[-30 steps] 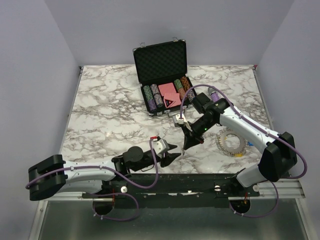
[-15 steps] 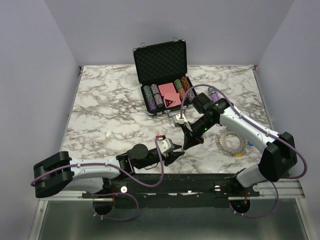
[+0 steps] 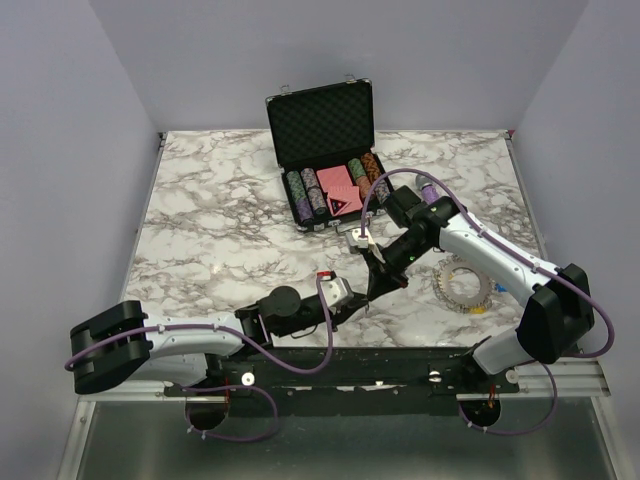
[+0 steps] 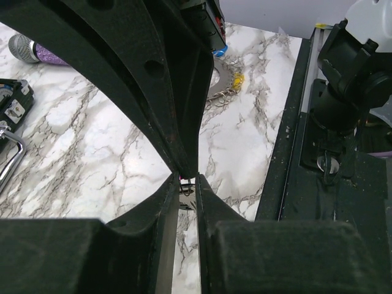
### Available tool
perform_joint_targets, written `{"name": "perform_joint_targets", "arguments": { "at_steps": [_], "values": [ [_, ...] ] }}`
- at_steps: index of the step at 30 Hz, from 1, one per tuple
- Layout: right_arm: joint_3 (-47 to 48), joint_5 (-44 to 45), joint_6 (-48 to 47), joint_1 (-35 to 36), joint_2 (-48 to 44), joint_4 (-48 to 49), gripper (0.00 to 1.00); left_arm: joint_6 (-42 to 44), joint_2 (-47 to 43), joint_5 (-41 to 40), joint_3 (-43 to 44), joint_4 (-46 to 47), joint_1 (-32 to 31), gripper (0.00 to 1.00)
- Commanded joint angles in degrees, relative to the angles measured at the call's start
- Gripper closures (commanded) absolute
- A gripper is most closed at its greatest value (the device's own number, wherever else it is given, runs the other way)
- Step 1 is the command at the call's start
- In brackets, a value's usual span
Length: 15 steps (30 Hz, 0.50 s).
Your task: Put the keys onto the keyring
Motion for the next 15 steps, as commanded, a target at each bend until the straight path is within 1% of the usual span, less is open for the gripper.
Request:
{"name": "perform_joint_targets", "arguments": {
  "at_steps": [1,12,14,15],
  "values": [
    [1.4,-2.0,-0.8,0.4,-0.1,-1.0,1.0,0.9,0.6,0.5,1.7,-1.1,0.0,0.78],
    [1.6,-2.2,-0.8,0.3,-0.2,-0.9,1.0,1.3,1.0,0.2,2.4,-3.9,0.1,0.8],
    [1.5,-2.2,-0.9,0.4,-0.2,-1.0,1.0,1.4,1.0,0.3,2.5,-4.2,0.2,0.84],
    [1.6,-2.1,-0.8,0.3,-0.2,-1.0,1.0,1.4,1.0,0.2,2.5,-4.3,0.1,0.91]
  ]
}}
